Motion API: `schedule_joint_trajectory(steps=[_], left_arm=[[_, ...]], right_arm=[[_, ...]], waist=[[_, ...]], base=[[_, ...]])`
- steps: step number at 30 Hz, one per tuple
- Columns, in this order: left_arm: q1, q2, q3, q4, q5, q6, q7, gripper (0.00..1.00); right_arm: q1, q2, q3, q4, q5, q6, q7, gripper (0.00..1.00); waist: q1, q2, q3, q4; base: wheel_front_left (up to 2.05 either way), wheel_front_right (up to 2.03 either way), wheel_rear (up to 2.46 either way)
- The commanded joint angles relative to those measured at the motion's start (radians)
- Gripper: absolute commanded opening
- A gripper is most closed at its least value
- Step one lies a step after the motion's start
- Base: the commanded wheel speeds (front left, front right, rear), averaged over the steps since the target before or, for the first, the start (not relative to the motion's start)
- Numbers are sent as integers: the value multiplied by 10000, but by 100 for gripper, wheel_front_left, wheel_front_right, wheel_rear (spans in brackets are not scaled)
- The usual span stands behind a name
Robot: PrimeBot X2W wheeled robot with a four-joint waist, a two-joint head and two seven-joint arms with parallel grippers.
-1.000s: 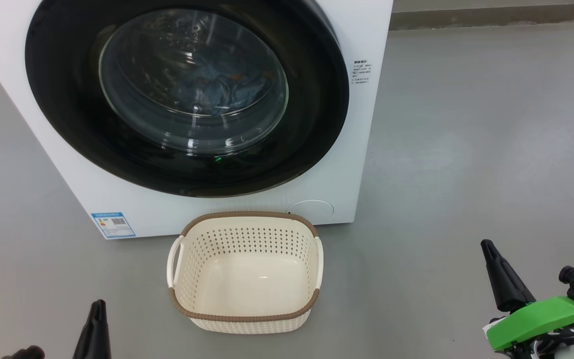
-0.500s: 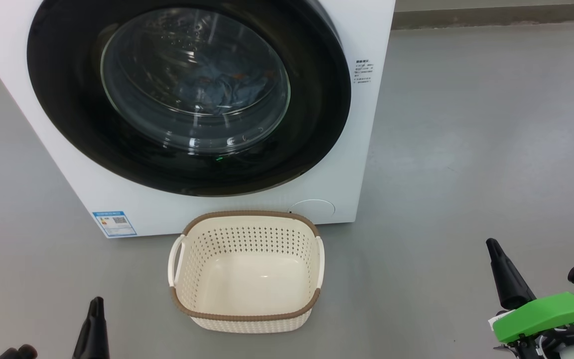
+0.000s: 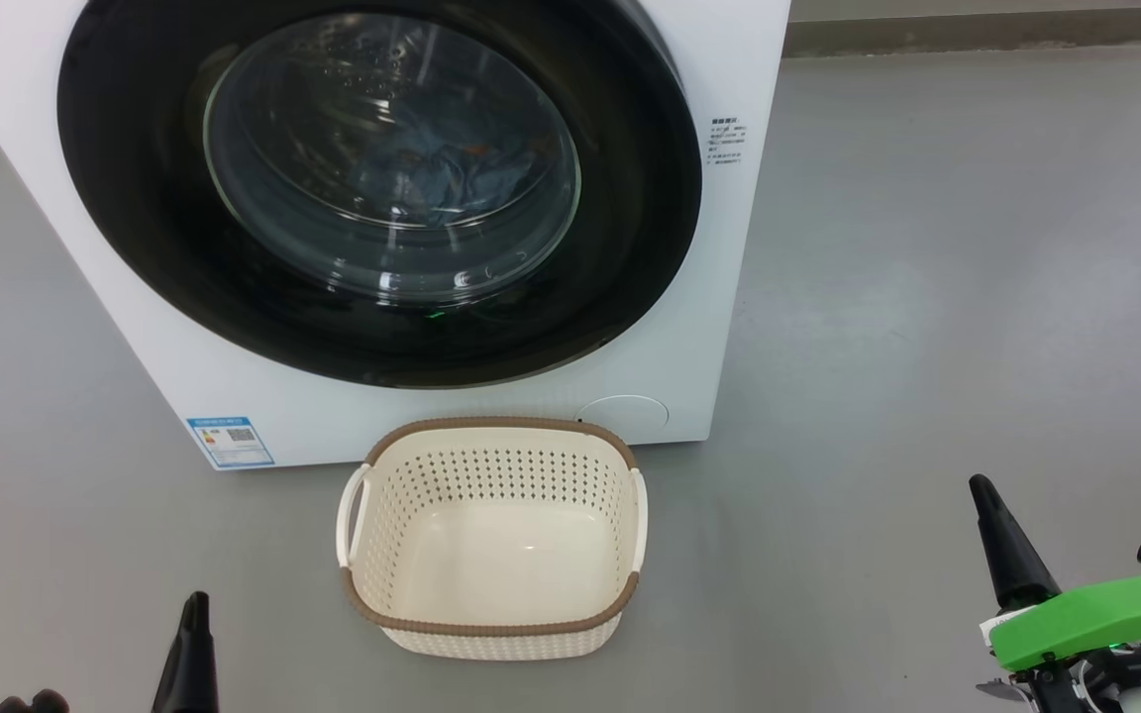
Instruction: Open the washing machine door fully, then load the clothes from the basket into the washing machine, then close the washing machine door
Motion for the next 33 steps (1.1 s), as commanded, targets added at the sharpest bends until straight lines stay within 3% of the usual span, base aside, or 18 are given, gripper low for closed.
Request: schedule_joint_trajectory(steps=[1, 33], left_arm=[[-503, 72, 264, -262, -244, -70, 86, 0], [-772, -308, 773, -315, -3055, -204, 1028, 0]], right_arm=[[-404, -90, -108, -221, 324, -11, 83, 0], [-458, 642, -991, -201, 2975, -17, 1030, 0]], waist=[[0, -1, 1, 5], [0, -1, 33, 102]], base=[[0, 0, 0], [0, 0, 0]])
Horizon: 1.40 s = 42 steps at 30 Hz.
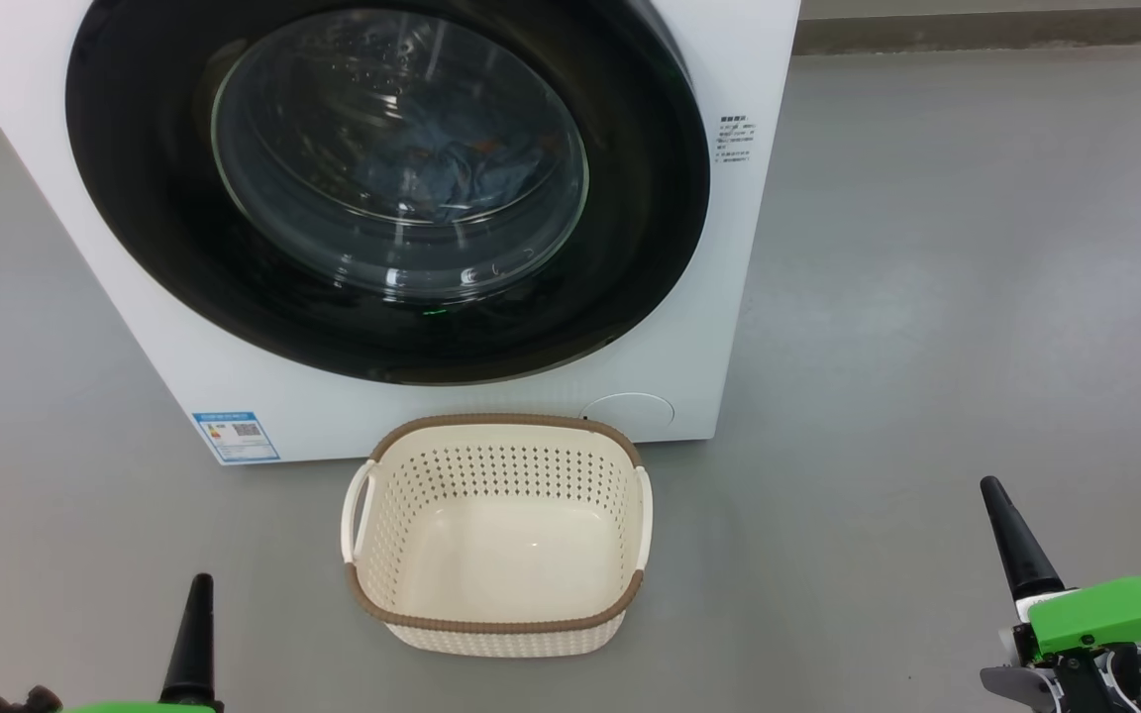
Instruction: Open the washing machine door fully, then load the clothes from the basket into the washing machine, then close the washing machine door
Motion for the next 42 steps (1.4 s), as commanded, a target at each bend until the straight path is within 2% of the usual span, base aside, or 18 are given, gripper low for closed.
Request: schedule_joint_trajectory(steps=[1, 34, 42], left_arm=[[-484, 115, 299, -309, -306, -118, 94, 0], [-760, -277, 820, -364, -3204, -256, 1062, 0], [-762, -279, 823, -365, -3221, -257, 1067, 0]], right_arm=[[-452, -42, -39, -232, 268, 9, 88, 0], [-509, 721, -962, -210, 2988, 2, 1074, 0], [-510, 731, -976, -210, 2996, 2, 1086, 0]], waist=[[-1, 0, 2, 6], [-1, 0, 35, 106], [-1, 0, 35, 107]], base=[[0, 0, 0], [0, 0, 0], [0, 0, 0]])
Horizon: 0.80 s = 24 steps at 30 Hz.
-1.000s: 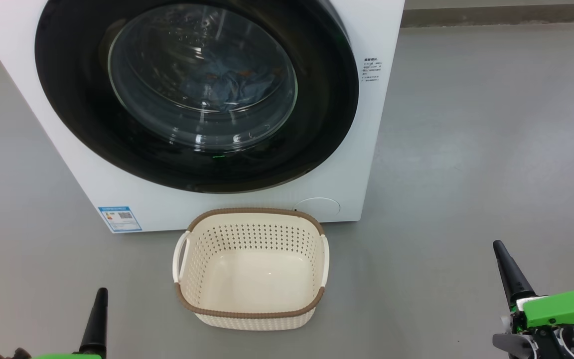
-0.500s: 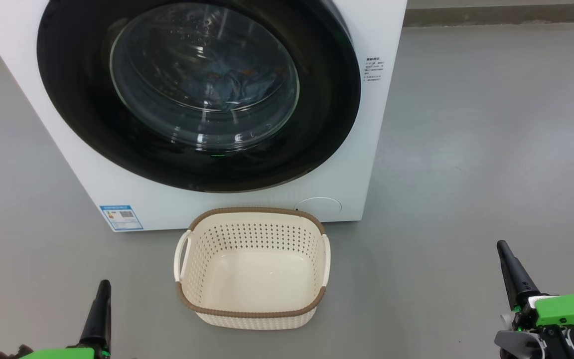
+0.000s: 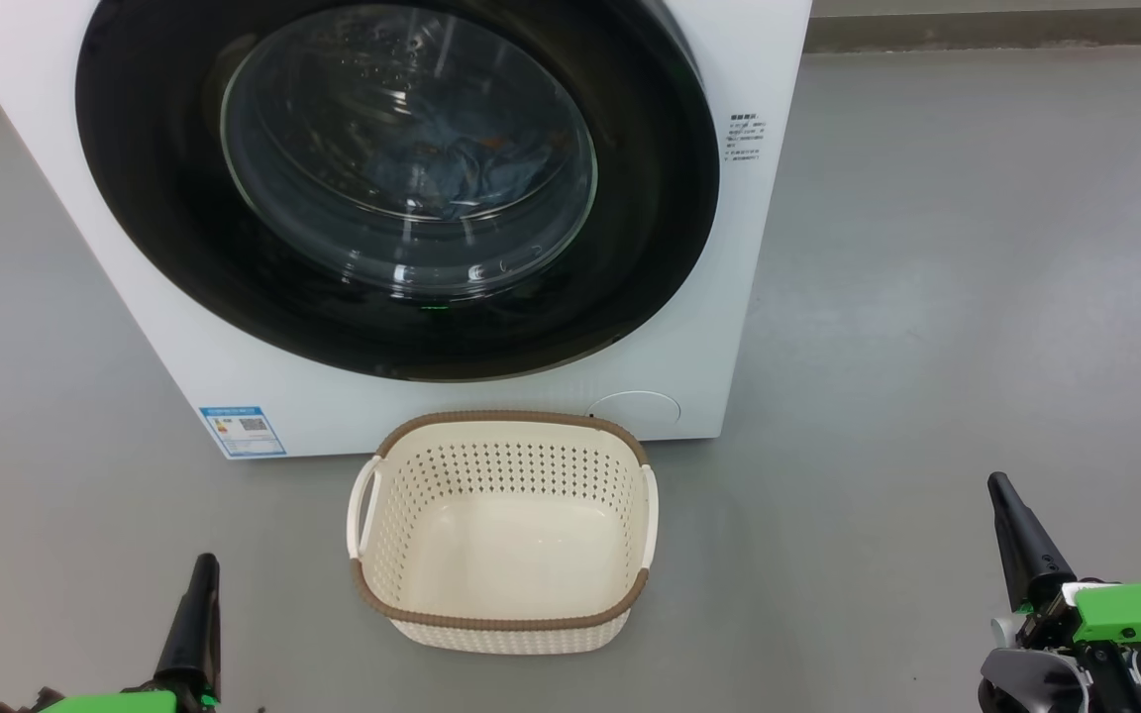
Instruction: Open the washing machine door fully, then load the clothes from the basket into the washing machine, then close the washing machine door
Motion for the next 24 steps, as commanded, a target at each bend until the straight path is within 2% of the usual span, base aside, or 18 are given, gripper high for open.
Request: schedule_joint_trajectory(steps=[1, 24], left_arm=[[-431, 87, 334, -313, -88, -69, 64, 0], [-431, 87, 332, -314, -89, -69, 63, 0]], right_arm=[[-410, -106, 203, -246, 20, 17, 72, 0], [-412, -93, 184, -245, 4, 17, 87, 0]], waist=[[0, 0, 0, 0], [0, 0, 0, 0]], base=[[0, 0, 0], [0, 0, 0]])
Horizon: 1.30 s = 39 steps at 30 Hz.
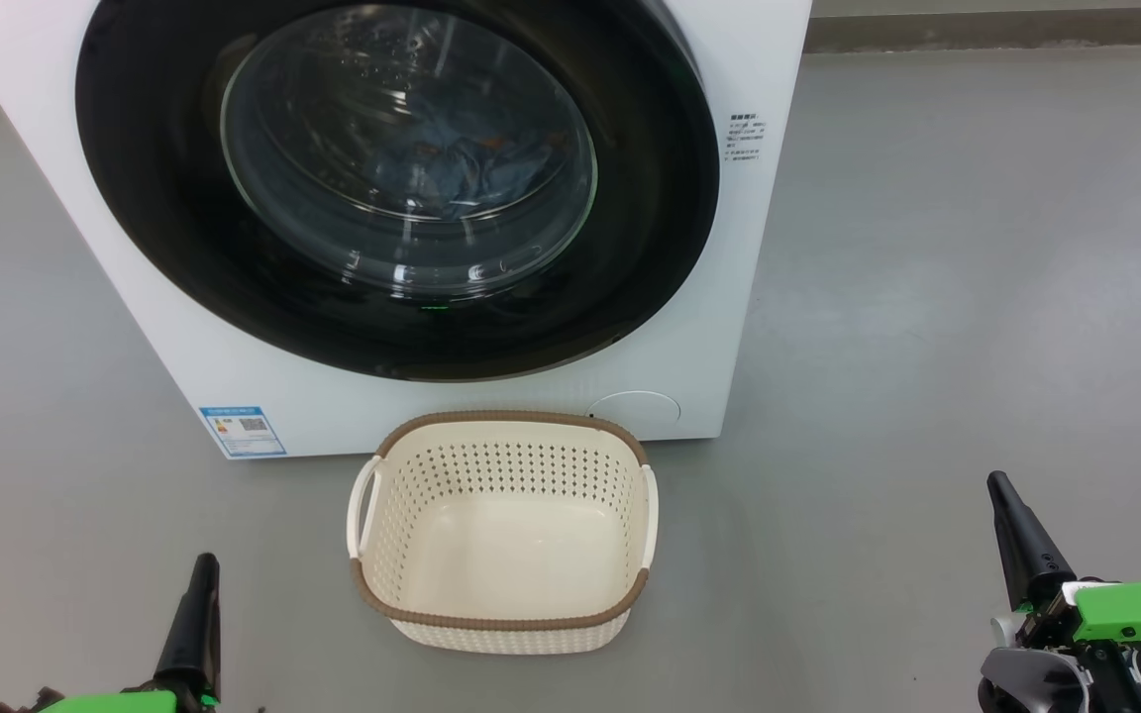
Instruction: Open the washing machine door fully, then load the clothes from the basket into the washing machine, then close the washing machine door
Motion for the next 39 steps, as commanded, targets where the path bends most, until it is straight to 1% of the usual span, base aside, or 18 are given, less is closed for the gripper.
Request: schedule_joint_trajectory(steps=[1, 39], left_arm=[[-430, 89, 330, -314, -89, -69, 63, 0], [-429, 89, 328, -316, -91, -69, 62, 0]], right_arm=[[-394, -99, 195, -245, 4, 19, 47, 0], [-396, -85, 174, -244, -13, 19, 64, 0]], waist=[[0, 0, 0, 0], [0, 0, 0, 0]], base=[[0, 0, 0], [0, 0, 0]])
